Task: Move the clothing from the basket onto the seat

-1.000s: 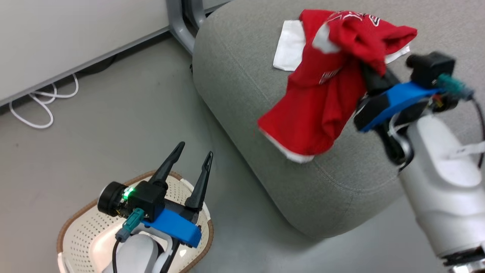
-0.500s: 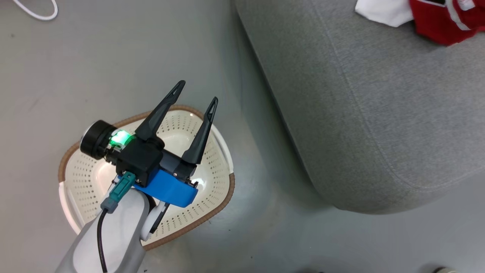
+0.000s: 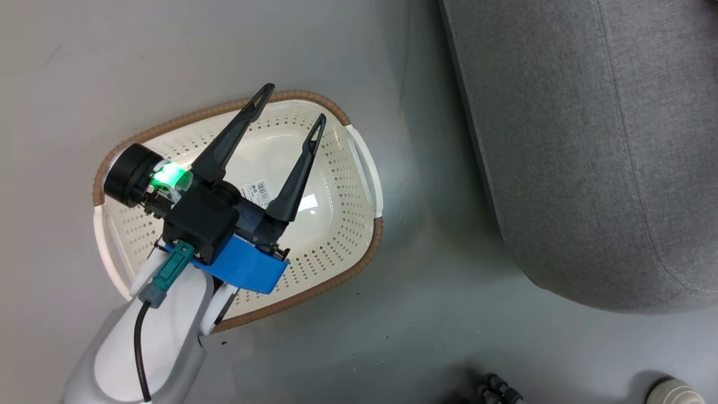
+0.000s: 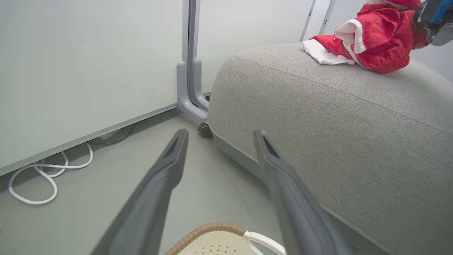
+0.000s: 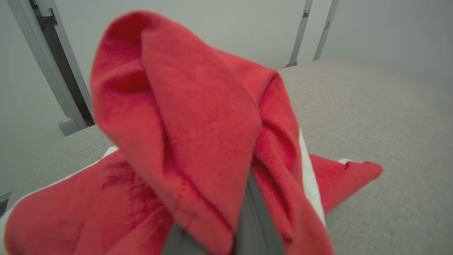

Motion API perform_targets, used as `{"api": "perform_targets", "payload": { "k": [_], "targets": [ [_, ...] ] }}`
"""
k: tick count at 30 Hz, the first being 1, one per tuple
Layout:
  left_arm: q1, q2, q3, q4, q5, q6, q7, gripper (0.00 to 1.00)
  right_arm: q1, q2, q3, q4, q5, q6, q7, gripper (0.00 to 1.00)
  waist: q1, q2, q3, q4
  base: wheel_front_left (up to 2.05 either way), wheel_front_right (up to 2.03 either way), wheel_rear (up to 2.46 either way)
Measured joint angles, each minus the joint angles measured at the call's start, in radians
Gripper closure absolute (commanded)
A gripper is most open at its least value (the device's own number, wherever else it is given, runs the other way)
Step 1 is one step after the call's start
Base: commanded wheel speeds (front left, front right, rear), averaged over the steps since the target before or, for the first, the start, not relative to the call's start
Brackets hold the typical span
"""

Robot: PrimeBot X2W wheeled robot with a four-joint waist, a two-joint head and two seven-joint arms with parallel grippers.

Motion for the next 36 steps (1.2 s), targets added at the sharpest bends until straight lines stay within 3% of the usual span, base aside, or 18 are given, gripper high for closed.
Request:
{"api": "perform_targets", "payload": {
  "k": [5, 6, 7, 9, 22, 36],
  "targets": [
    [-0.004, -0.002, -0.008, 0.0, 0.001, 0.0, 0.0, 0.0, -0.012, 0.003, 0.004, 0.044, -0.013, 0.0, -0.027, 1.0, 0.0, 0.0, 0.013, 0.0, 0.0, 0.0, 0.0],
    [-0.004, 0.0, -0.008, -0.001, 0.0, 0.0, 0.0, 0.0, -0.017, 0.003, 0.007, 0.049, -0.015, 0.0, -0.032, 0.93, -0.0001, 0.0, 0.012, -0.001, 0.0, 0.0, 0.0],
    [-0.004, 0.002, -0.008, -0.003, 0.0, 0.0, 0.0, 0.0, -0.021, 0.003, 0.011, 0.053, -0.016, 0.0, -0.036, 0.68, -0.0001, 0.0, 0.011, -0.003, 0.0, 0.0, 0.0],
    [-0.004, 0.007, -0.003, -0.004, -0.002, 0.0, 0.0, 0.0, -0.027, 0.002, 0.021, 0.063, -0.022, 0.0, -0.039, 0.0, -0.0001, 0.0, 0.009, -0.007, 0.0, 0.0, 0.0],
    [0.0, -0.002, 0.014, -0.001, -0.003, 0.0, 0.0, 0.0, -0.03, -0.013, 0.075, 0.089, -0.008, 0.0, -0.056, 0.0, -0.0002, 0.0, -0.019, -0.009, 0.0, 0.0, 0.0],
    [0.095, -0.126, 0.059, 0.075, -0.046, 0.0, 0.0, 0.0, 0.179, -0.006, 0.198, -0.01, 0.022, 0.0, -0.056, 0.0, -0.0002, 0.0, -0.216, 0.049, 0.0, 0.0, 0.0]
  ]
}}
